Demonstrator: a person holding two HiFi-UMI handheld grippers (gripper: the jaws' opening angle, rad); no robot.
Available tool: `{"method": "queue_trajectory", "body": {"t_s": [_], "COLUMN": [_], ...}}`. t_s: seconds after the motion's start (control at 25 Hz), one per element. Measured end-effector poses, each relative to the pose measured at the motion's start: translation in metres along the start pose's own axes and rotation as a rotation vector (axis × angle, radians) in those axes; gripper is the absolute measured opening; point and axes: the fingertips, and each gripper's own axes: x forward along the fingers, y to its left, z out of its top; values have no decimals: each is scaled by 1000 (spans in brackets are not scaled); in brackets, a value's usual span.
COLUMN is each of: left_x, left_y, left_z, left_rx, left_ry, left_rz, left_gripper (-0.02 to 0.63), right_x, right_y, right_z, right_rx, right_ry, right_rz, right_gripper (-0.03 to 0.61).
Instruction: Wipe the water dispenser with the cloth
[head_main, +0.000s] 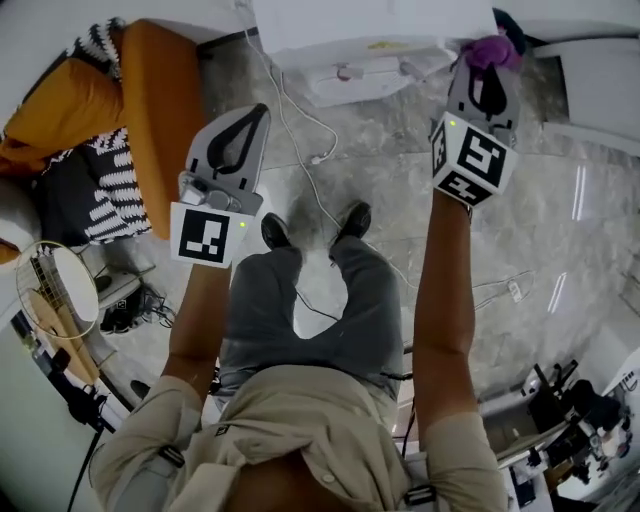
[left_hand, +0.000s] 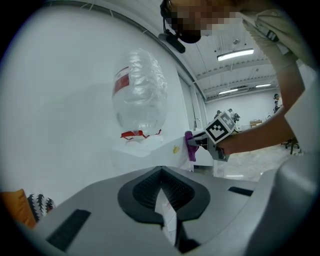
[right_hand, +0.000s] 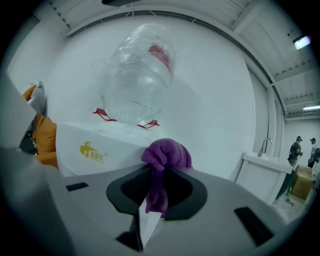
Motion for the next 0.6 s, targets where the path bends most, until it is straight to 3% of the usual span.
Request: {"method": "queue_trajectory", "body": {"t_s": [0.28, 0.48, 0.6], "left_x": [-7, -14, -20], "left_y": [8, 23, 25], "left_z": [3, -11, -20], "left_rx": [-118, -124, -102], "left_ry": [-13, 9, 18], "left_rz": [-3, 18, 21], "left_gripper": [15, 15, 15], "right_x": [-27, -33, -42], "right_y": [83, 150, 182], "right_z": [16, 34, 31], "right_rx": [3, 33, -19], "right_ry": [-37, -99, -75], "right_rz": [109, 185, 250], "right_gripper": [72, 72, 72]}}
